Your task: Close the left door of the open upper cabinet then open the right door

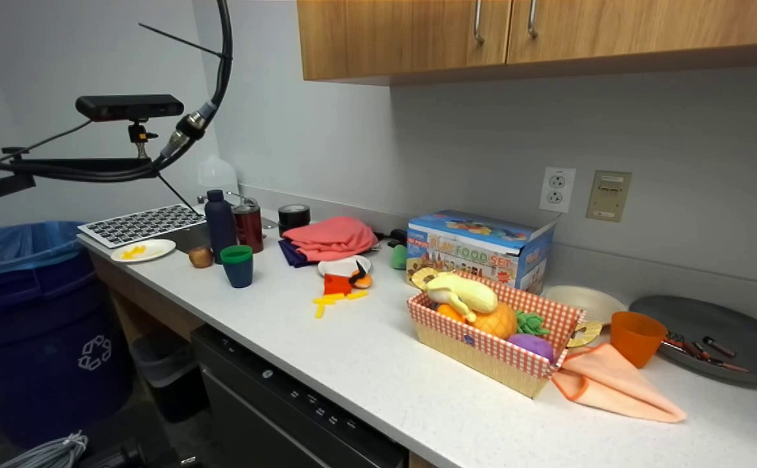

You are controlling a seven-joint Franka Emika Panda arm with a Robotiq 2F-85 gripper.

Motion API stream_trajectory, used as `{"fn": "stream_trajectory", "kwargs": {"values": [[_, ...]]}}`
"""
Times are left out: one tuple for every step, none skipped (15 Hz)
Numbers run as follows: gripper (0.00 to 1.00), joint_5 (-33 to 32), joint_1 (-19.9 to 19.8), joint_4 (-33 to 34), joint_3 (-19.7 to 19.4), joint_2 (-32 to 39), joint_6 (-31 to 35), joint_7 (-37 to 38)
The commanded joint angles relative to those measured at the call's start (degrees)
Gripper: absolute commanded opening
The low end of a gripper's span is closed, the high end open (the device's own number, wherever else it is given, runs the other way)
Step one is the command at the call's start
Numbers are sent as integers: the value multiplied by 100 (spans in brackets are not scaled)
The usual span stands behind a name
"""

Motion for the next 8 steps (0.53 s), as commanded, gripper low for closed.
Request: {"fn": "stream_trajectory", "kwargs": {"values": [[100,796,-238,448,-299,75,631,120],[100,1105,-268,492,-351,57,699,129],[100,1419,-283,487,-380,13,707,159],[100,957,-249,327,-314,-6,591,64],[100,1142,-283,368,-351,-5,630,64],[100,1225,-290,393,-366,-5,635,68],[100,1263,-290,390,-364,-10,641,88],[100,1281,-287,391,-356,-9,641,107]]}}
